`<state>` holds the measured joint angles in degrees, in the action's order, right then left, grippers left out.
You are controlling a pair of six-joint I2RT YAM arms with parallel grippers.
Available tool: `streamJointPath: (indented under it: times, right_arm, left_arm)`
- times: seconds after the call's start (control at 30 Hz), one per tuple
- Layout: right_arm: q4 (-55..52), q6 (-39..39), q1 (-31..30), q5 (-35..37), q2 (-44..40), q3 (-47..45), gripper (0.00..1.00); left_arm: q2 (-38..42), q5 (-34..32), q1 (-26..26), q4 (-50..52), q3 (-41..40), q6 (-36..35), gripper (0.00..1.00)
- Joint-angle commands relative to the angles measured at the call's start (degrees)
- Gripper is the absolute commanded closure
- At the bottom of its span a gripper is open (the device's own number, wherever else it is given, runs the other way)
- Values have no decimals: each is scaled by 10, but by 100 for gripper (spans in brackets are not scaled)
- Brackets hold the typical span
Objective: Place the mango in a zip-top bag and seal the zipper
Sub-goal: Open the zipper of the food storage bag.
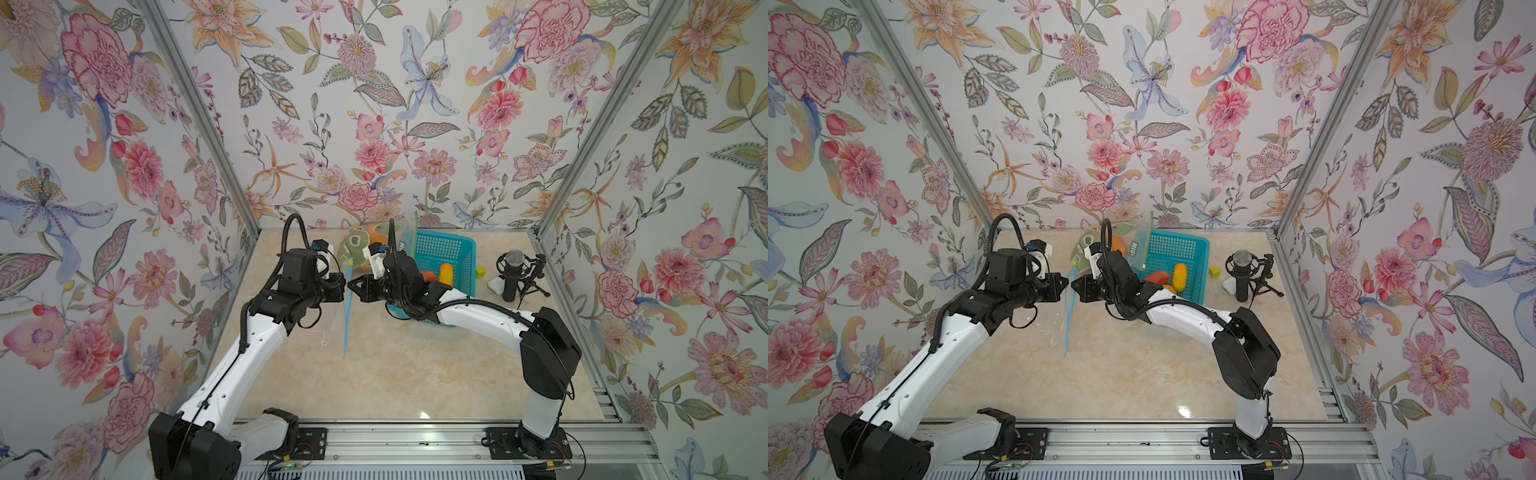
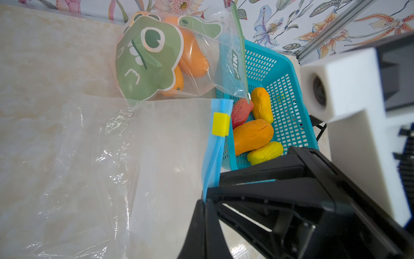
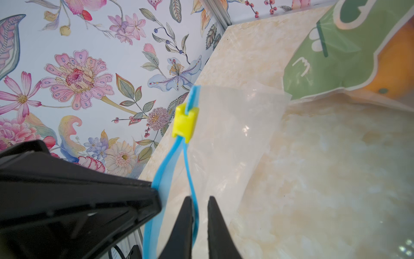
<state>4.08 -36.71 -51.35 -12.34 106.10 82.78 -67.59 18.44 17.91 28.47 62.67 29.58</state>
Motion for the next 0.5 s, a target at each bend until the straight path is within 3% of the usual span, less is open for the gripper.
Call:
streamJointPath:
  times: [0.0, 0.07, 0.17, 0.27, 0.47]
  right_arm:
    - [-28, 3, 0, 8, 8, 19, 83]
    - [-41, 2, -5, 3, 13, 31, 73]
    - [-49, -1, -15, -7, 19, 40, 72]
    - [-73, -8, -22, 12, 26, 43, 65]
    - [-133, -50, -26, 94, 29, 42, 72]
  left_arm:
    - [12, 18, 5, -3, 19, 1, 100]
    - [10, 20, 5, -4, 16, 3, 100]
    - [9, 18, 7, -6, 13, 5, 100]
    - [11, 21, 7, -19, 8, 15, 100]
    - [14, 26, 9, -35, -4, 33, 100]
